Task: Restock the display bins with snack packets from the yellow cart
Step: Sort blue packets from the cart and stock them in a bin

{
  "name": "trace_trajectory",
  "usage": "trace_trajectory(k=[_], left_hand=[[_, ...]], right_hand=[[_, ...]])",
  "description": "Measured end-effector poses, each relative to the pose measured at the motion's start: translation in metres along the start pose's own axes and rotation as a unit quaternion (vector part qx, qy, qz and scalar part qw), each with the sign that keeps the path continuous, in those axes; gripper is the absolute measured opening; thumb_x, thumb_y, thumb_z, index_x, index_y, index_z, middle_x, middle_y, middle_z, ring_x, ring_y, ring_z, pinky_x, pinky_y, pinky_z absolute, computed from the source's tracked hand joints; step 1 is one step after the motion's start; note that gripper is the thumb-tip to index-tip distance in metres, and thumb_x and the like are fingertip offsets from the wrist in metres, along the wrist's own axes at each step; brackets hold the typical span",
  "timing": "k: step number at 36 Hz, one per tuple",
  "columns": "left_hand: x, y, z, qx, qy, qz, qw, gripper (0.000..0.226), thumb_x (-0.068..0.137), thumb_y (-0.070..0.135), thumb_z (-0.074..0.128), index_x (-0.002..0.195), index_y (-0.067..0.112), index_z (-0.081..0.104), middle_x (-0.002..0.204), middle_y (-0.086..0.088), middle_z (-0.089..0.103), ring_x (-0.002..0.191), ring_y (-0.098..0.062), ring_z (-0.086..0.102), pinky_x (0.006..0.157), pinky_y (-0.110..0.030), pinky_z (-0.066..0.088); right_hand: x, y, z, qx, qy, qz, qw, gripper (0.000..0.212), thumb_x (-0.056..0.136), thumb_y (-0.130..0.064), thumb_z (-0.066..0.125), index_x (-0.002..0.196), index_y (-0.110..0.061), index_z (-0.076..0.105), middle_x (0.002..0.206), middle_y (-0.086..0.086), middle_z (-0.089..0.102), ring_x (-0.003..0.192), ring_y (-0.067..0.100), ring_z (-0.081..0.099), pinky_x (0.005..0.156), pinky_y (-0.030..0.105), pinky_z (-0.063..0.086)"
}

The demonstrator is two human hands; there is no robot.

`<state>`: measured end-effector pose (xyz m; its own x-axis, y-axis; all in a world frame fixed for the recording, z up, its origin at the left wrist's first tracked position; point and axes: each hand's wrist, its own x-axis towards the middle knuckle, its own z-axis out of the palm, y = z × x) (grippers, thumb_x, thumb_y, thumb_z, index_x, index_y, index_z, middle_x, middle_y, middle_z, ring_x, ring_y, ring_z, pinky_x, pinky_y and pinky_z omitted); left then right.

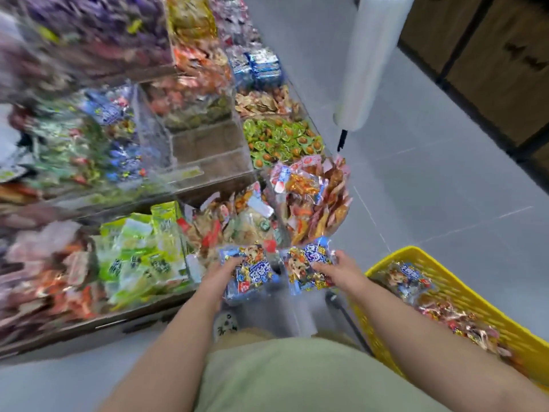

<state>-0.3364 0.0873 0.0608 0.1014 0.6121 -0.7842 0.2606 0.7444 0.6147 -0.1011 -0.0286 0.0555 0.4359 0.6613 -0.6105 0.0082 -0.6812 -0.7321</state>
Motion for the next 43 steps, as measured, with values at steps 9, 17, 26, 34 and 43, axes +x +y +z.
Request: trace_trajectory(k=[9, 17, 26, 34, 43], left_hand=[[0.018, 0.047, -0.134, -0.091, 0.067, 0.084, 0.990, 0.085, 0.069, 0.038, 0.082, 0.139, 0.010, 0.041, 0.141, -0.009, 0.049, 0.127, -0.030, 0.048, 0.108, -0.049, 0.036], [0.044, 0.142, -0.248, -0.106, 0.068, 0.195, 0.973, 0.090, 0.054, 0.037, 0.086, 0.131, 0.006, 0.052, 0.132, -0.013, 0.057, 0.123, -0.033, 0.053, 0.098, -0.052, 0.045], [0.059, 0.238, -0.330, -0.099, 0.084, 0.289, 0.948, 0.130, 0.033, 0.059, 0.083, 0.141, 0.003, 0.038, 0.141, -0.020, 0.047, 0.126, -0.038, 0.050, 0.102, -0.060, 0.041], [0.070, 0.280, -0.353, -0.144, 0.059, 0.301, 0.941, 0.098, 0.063, 0.042, 0.079, 0.143, 0.005, 0.037, 0.145, -0.017, 0.044, 0.132, -0.033, 0.044, 0.107, -0.056, 0.036], [0.080, 0.291, -0.368, -0.218, 0.038, 0.289, 0.932, 0.099, 0.058, 0.039, 0.080, 0.142, 0.005, 0.039, 0.141, -0.020, 0.048, 0.130, -0.039, 0.046, 0.106, -0.060, 0.036]], right_hand=[[0.015, -0.074, 0.095, -0.125, -0.067, -0.082, 0.987, 0.058, 0.078, -0.033, 0.075, 0.127, -0.017, 0.050, 0.123, 0.000, 0.052, 0.104, 0.011, 0.046, 0.083, 0.023, 0.036], [0.027, -0.168, 0.186, -0.114, -0.038, -0.140, 0.983, 0.050, 0.079, -0.032, 0.074, 0.121, -0.018, 0.053, 0.122, 0.005, 0.058, 0.103, 0.020, 0.056, 0.084, 0.030, 0.043], [0.039, -0.274, 0.252, -0.041, 0.009, -0.223, 0.974, 0.043, 0.077, -0.016, 0.077, 0.116, -0.011, 0.059, 0.100, -0.013, 0.058, 0.091, 0.001, 0.054, 0.066, -0.002, 0.035], [0.068, -0.377, 0.275, -0.126, 0.042, -0.298, 0.945, 0.040, 0.079, -0.028, 0.074, 0.115, -0.020, 0.059, 0.098, -0.013, 0.062, 0.084, 0.005, 0.056, 0.075, 0.024, 0.043], [0.118, -0.461, 0.315, -0.404, -0.016, -0.335, 0.851, 0.058, 0.081, -0.029, 0.072, 0.134, -0.018, 0.051, 0.134, 0.005, 0.055, 0.116, 0.022, 0.054, 0.093, 0.029, 0.044]])
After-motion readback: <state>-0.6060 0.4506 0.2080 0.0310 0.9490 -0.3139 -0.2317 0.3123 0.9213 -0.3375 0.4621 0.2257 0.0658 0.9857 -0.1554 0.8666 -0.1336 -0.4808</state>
